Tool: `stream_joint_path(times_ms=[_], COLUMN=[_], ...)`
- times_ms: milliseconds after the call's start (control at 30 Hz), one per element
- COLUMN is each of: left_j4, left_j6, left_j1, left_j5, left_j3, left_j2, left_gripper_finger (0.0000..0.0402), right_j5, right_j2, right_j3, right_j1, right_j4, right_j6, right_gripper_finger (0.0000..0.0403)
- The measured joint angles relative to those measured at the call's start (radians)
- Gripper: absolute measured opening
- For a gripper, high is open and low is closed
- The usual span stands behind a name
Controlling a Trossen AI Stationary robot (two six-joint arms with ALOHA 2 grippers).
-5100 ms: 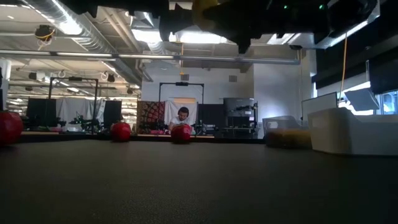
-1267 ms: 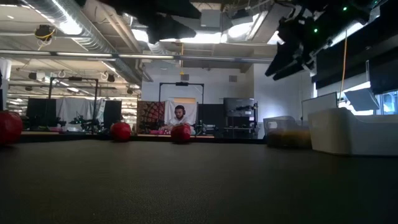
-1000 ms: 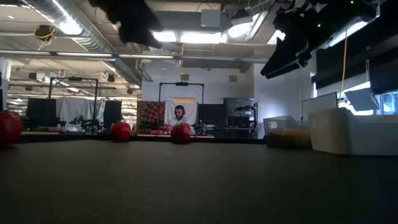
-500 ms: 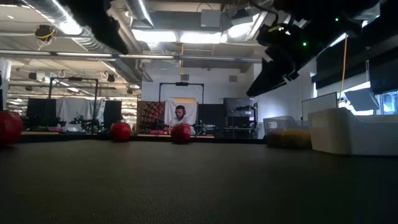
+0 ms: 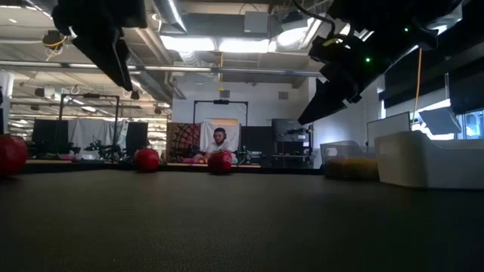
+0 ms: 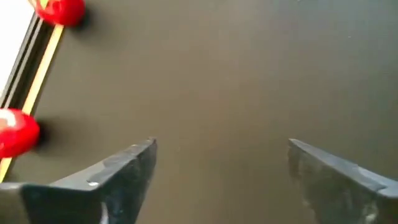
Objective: Sort produce into baskets
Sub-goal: Put the tomato into the the blue bin
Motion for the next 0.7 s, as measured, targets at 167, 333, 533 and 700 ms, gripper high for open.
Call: stream_joint_path(times_ms=[167,333,533,700], left_j4=[-0.092,-0.116,-0.150,-0.270], left_j6=[-0.016,-0.132,-0.228,-0.218], left_j1=[0.013,0.011,0.018,0.042], left_j5=[0.011,0.016,0.043,0.045], left_j3=[0.000,0.001,0.001,0.001], left_j2=[0.017,0.017,0.025,0.073], left_gripper_finger=[0.0396,0.0382,0.0383,0.0384], right_j5=[0.000,0.000,0.000,0.000], right_j2=[0.000,0.000,0.000,0.000], right_j3=[0.000,0.000,0.000,0.000], right_j1=[0.000,0.000,0.000,0.000], right_j4=[-0.003,-0.005,0.000,0.000], right_j6=[0.001,0.002,0.003,0.004], right_gripper_finger=[0.0266,0.0266,0.0266,0.0266])
